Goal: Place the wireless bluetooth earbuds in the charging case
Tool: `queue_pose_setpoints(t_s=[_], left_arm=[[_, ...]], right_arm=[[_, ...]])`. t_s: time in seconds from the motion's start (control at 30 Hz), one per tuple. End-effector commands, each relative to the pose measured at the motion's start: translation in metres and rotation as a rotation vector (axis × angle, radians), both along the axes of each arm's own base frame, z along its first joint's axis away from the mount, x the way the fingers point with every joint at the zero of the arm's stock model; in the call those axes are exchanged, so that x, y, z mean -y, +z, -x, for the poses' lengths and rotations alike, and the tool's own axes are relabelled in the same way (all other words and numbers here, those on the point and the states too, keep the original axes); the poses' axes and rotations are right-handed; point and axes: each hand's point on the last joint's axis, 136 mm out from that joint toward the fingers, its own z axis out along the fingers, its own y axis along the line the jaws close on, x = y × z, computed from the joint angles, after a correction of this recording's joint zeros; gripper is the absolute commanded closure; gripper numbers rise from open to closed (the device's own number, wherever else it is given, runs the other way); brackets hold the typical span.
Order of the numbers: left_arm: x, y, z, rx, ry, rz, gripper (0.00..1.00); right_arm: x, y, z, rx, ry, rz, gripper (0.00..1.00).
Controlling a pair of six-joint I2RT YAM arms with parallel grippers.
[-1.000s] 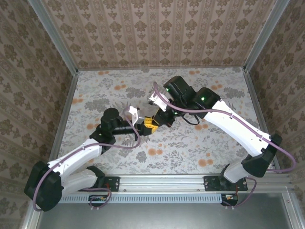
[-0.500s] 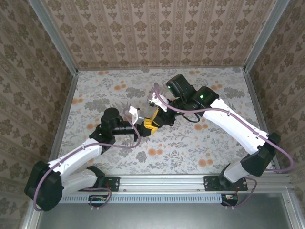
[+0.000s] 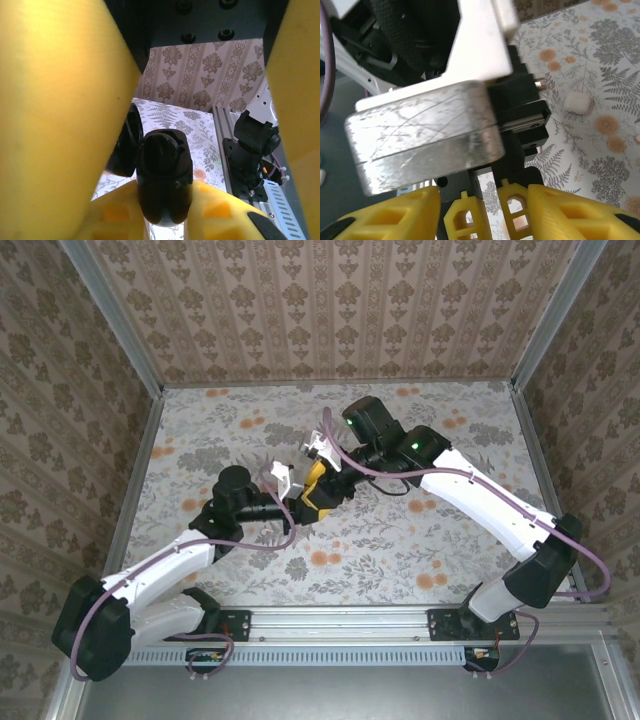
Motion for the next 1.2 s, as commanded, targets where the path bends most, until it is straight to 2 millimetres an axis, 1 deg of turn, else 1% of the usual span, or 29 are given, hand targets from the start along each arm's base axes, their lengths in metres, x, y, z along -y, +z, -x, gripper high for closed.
queue_pose_setpoints(t_s=[0.0, 0.17, 0.2, 0.27, 0.37, 0.5, 0.57, 0.6, 0.67, 0.73, 0.8, 0.9, 0.97, 1.0, 1.03, 1.17], left_arm=[[0.004, 0.025, -0.002, 0.095, -0.002, 0.055, 1.00], [0.004, 0.024, -0.008, 0.109, 0.031, 0.050, 1.00], [0.003, 0.022, -0.011, 0.109, 0.047, 0.046, 1.00], [0.003, 0.019, -0.016, 0.111, 0.079, 0.038, 1.00], [0.001, 0.018, -0.023, 0.113, 0.122, 0.032, 1.00], [-0.004, 0.019, -0.033, 0.119, 0.189, 0.028, 1.00], [-0.009, 0.017, -0.039, 0.114, 0.232, 0.016, 1.00], [-0.013, 0.017, -0.045, 0.115, 0.275, 0.009, 1.00], [-0.020, 0.017, -0.049, 0.115, 0.318, 0.006, 1.00], [-0.029, 0.016, -0.053, 0.112, 0.367, 0.005, 1.00], [-0.038, 0.013, -0.058, 0.099, 0.411, 0.004, 1.00], [-0.046, 0.011, -0.062, 0.079, 0.441, -0.006, 1.00], [-0.049, 0.012, -0.063, 0.073, 0.443, -0.009, 1.00], [-0.050, 0.011, -0.063, 0.070, 0.442, -0.009, 1.00], [-0.050, 0.011, -0.062, 0.070, 0.437, -0.009, 1.00], [-0.044, 0.016, -0.048, 0.120, 0.351, 0.026, 1.00]], right_arm=[[0.008, 0.033, -0.008, 0.034, -0.109, -0.064, 0.47], [0.025, 0.054, -0.017, 0.049, -0.260, -0.076, 0.46], [0.031, 0.064, -0.014, 0.063, -0.285, -0.100, 0.46], [0.040, 0.072, -0.014, 0.073, -0.340, -0.122, 0.45], [0.057, 0.074, -0.020, 0.079, -0.451, -0.130, 0.42], [0.090, 0.064, -0.039, 0.057, -0.635, -0.097, 0.40], [0.109, 0.052, -0.050, 0.020, -0.744, -0.073, 0.40], [0.118, 0.045, -0.056, -0.005, -0.792, -0.063, 0.40], [0.132, 0.031, -0.066, -0.047, -0.866, -0.040, 0.40], [0.141, 0.016, -0.074, -0.076, -0.910, -0.010, 0.40], [0.148, -0.004, -0.083, -0.102, -0.952, 0.041, 0.40], [0.151, -0.034, -0.098, -0.153, -0.977, 0.119, 0.40], [0.149, -0.052, -0.108, -0.188, -0.982, 0.155, 0.40], [0.147, -0.068, -0.115, -0.219, -0.979, 0.185, 0.40], [0.145, -0.077, -0.121, -0.237, -0.977, 0.199, 0.41], [0.145, -0.111, -0.144, -0.316, -0.987, 0.251, 0.44]])
